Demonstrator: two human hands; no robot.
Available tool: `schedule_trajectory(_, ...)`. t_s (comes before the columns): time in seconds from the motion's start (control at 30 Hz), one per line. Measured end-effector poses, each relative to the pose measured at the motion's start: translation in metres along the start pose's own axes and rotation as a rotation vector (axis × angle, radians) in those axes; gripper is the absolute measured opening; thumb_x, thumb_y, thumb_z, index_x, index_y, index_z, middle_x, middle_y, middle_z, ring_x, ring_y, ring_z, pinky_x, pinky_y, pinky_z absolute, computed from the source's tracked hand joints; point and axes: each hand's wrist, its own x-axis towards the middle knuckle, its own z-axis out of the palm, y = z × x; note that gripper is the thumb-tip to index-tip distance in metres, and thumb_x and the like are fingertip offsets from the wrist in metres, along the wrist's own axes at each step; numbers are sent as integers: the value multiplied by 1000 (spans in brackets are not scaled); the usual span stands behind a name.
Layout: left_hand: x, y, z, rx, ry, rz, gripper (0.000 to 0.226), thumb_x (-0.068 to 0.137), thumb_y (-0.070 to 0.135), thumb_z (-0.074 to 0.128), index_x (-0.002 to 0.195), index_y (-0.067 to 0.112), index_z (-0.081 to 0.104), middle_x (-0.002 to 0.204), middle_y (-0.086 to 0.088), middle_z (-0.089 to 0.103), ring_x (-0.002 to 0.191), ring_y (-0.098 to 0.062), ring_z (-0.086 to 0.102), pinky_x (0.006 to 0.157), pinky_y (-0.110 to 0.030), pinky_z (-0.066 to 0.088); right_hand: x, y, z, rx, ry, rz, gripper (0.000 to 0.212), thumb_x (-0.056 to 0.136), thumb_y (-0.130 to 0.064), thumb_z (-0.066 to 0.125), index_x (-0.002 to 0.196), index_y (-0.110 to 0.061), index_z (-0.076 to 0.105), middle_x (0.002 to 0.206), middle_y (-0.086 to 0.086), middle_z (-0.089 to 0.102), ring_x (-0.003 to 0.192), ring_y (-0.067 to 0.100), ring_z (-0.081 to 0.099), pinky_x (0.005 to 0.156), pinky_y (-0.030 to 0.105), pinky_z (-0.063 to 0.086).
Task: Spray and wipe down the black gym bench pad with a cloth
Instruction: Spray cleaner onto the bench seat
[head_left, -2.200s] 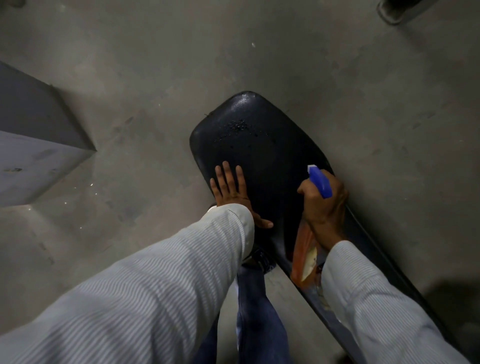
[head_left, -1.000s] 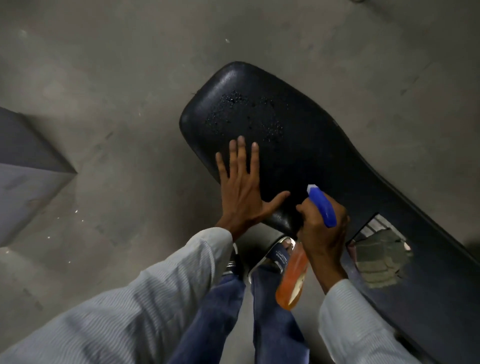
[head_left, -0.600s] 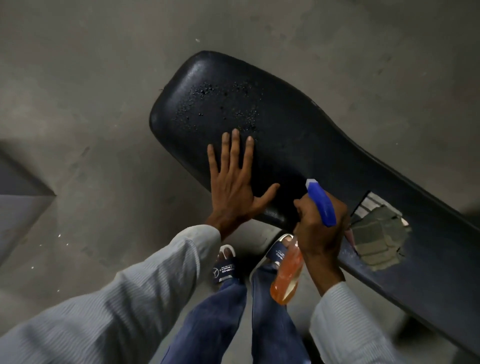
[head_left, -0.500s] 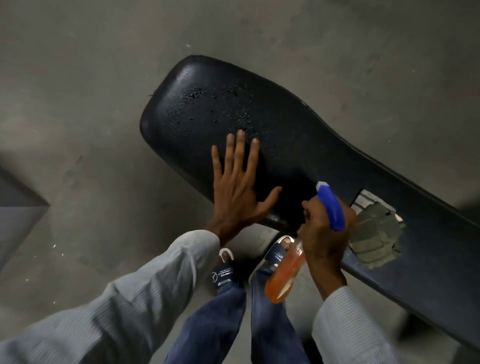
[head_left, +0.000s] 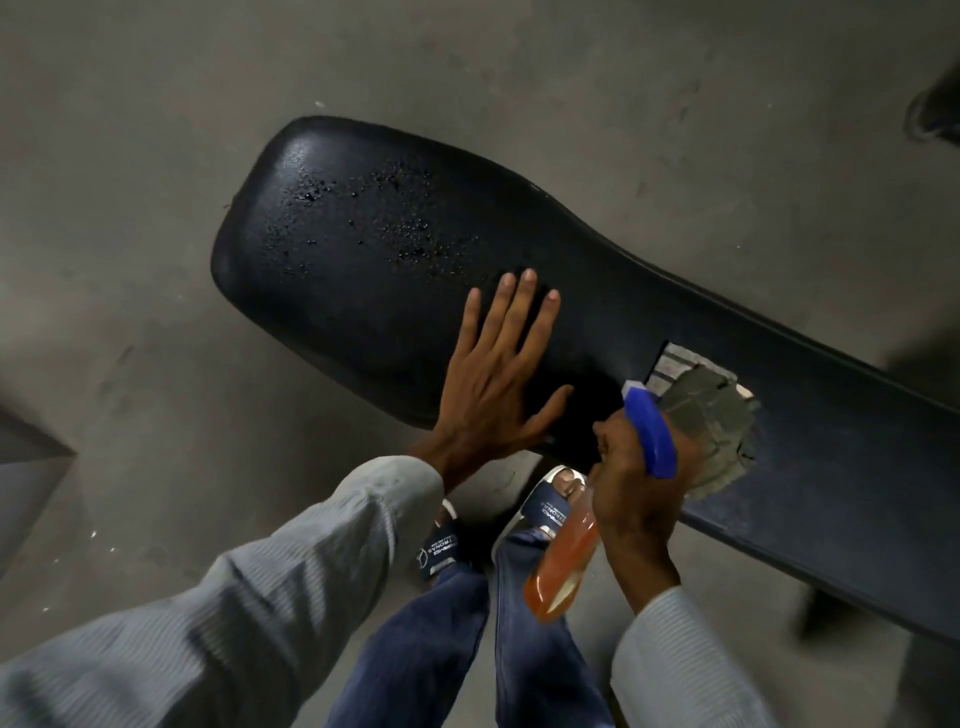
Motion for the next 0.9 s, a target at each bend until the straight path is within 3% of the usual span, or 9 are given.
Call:
schedule_trajectory(0.17, -5, 11, 12, 28, -15, -20, 92, 102, 70, 44, 171, 12, 21, 179, -20, 8, 168, -35, 5, 135, -60, 2, -17, 16, -7, -27, -24, -20, 22, 82, -41, 58, 72, -22, 57, 63, -2, 54, 58, 14, 52, 60, 25, 47)
schedule_trajectory(0.27, -13, -4, 1, 29, 97, -163, 89, 103, 68, 46, 170, 12, 25, 179, -20, 12, 167, -36, 7, 135, -59, 2, -28, 22, -8, -54, -75, -63, 17, 84, -37, 58, 70, -27, 56, 61, -8, 55, 56, 10, 52, 56, 18, 43)
schedule_trajectory(0.37, -34, -39, -10, 75, 144, -366, 88, 105, 66, 44, 170, 11, 23, 179, -20, 12, 167, -37, 7, 134, -61, 5, -39, 28, -4, -69, -110, -19, 23, 83, -44, 57, 69, -25, 55, 61, -5, 53, 55, 11, 52, 56, 22, 44)
schedule_trajectory(0.43, -45, -58, -15, 61, 154, -421, 87, 107, 64, 43, 170, 8, 22, 179, -20, 12, 167, -37, 7, 134, -62, 7, -45, 29, 4, -86, -155, -13, 23, 86, -37, 60, 70, -21, 55, 64, 1, 53, 57, 15, 52, 59, 28, 47)
schedule_trajectory(0.53, -54, -72, -20, 29, 216, -427, 81, 109, 57, 44, 169, 6, 25, 178, -22, 14, 167, -38, 9, 135, -58, 6, -52, 25, 18, -86, -239, -21, 20, 86, -21, 63, 71, -12, 54, 65, 7, 50, 58, 20, 50, 58, 21, 43)
schedule_trajectory(0.73, -64, -86, -18, 4, 265, -546, 78, 111, 55, 39, 168, 3, 26, 177, -22, 17, 167, -38, 11, 135, -58, 8, -58, 22, 45, -159, -337, -76, 23, 84, -30, 59, 67, -18, 48, 65, 3, 48, 54, 19, 45, 56, 42, 45)
schedule_trajectory(0.9, -69, -94, -21, -17, 315, -612, 75, 111, 50, 43, 168, 4, 27, 177, -21, 19, 167, -37, 12, 135, -57, 10, -57, 18, 59, -244, -434, -159, 27, 84, -41, 51, 66, -21, 47, 64, -4, 46, 56, 21, 48, 58, 47, 49)
